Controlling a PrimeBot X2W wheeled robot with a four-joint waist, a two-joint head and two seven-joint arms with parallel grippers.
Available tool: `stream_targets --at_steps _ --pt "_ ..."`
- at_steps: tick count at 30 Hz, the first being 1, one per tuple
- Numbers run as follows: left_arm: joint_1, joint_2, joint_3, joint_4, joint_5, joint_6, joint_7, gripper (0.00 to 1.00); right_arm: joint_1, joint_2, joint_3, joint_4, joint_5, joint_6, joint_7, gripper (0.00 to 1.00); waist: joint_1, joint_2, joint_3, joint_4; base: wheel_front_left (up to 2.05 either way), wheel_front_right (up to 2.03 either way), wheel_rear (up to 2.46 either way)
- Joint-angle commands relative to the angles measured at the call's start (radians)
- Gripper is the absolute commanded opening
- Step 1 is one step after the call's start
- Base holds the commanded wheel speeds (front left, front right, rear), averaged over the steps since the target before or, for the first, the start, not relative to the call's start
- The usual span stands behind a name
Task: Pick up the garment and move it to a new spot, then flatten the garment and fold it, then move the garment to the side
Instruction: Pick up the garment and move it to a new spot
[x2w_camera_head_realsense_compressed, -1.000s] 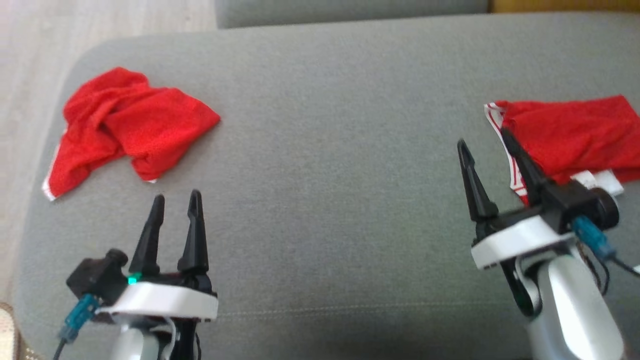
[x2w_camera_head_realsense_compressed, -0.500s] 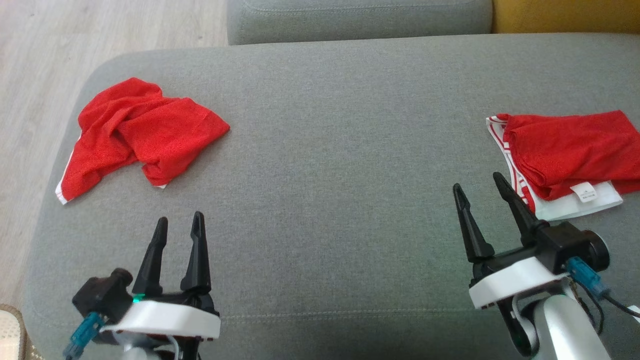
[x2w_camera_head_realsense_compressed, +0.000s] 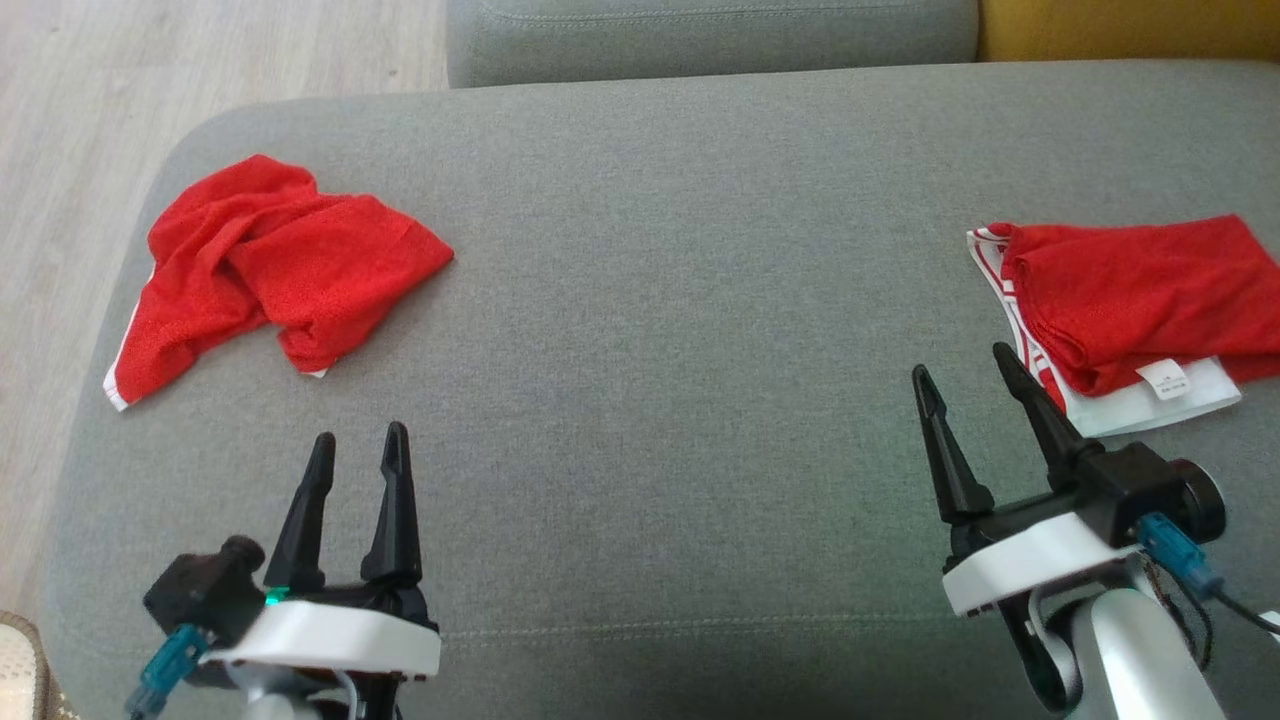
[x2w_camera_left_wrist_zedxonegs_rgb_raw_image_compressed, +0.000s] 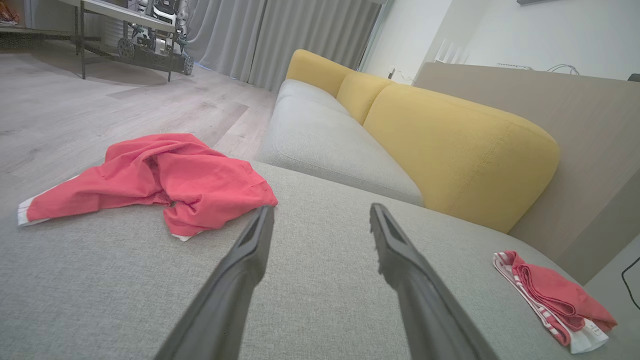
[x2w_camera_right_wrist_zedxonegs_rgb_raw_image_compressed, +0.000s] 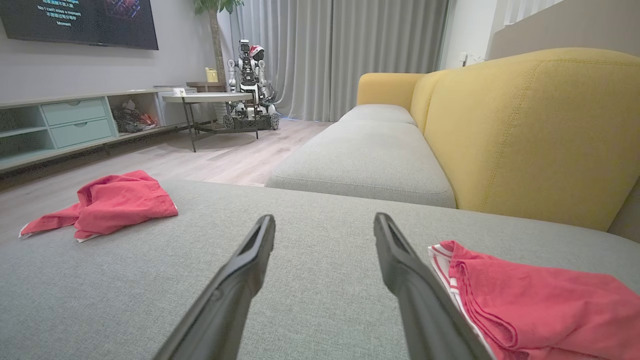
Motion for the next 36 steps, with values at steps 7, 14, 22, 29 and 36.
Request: stream_targets --at_steps 7,14,22,29,36 --pt "-0.037 0.001 0.025 -0.029 0.008 0.001 -0.005 1.0 -0.029 0.006 0.018 -0.039 -0.004 0.0 -0.009 1.0 0.0001 0.0 0.004 0.005 0.0 0.0 0.0" --pt "-0.045 0.001 0.021 -0.026 0.01 -0.004 -0.005 1.0 -0.028 0.006 0.021 -0.041 0.001 0.0 -0.009 1.0 0.0001 0.0 0.006 0.033 0.0 0.0 0.0" --pt "-0.049 0.001 0.03 -0.032 0.014 -0.004 -0.005 1.0 -0.02 0.006 0.052 -0.044 0.019 0.0 -0.009 1.0 0.0001 0.0 0.008 0.145 0.0 0.0 0.0" --pt "-0.044 0.001 0.04 -0.044 0.006 0.003 -0.005 1.0 -0.013 0.006 0.094 -0.044 0.022 0.0 -0.009 1.0 0.0001 0.0 0.005 0.263 0.0 0.0 0.0" --pt "-0.027 0.001 0.058 -0.065 -0.002 0.02 -0.005 1.0 -0.019 0.006 0.127 -0.037 0.008 0.0 -0.009 1.0 0.0001 0.0 0.003 0.331 0.0 0.0 0.0"
